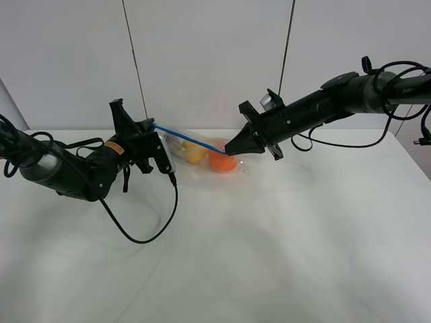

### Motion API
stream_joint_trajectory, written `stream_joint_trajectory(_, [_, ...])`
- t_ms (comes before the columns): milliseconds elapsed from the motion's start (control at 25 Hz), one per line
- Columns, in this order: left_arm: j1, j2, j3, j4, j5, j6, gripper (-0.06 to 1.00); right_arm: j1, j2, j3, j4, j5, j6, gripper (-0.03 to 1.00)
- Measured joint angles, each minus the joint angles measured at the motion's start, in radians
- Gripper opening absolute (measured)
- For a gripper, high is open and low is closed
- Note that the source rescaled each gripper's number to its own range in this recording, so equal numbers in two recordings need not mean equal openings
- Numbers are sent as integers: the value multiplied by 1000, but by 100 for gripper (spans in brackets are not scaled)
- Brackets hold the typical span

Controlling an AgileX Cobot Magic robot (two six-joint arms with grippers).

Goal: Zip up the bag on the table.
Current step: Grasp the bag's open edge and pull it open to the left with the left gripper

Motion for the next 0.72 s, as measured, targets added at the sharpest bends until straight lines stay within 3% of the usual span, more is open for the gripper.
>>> stream_joint_trajectory(440, [155, 0, 0, -3, -22, 3, 1, 0, 0, 0, -8, 11, 0, 0])
stream_joint_trajectory(720, [190, 0, 0, -26, -33, 3, 0, 0, 0, 0, -45, 18, 0, 0])
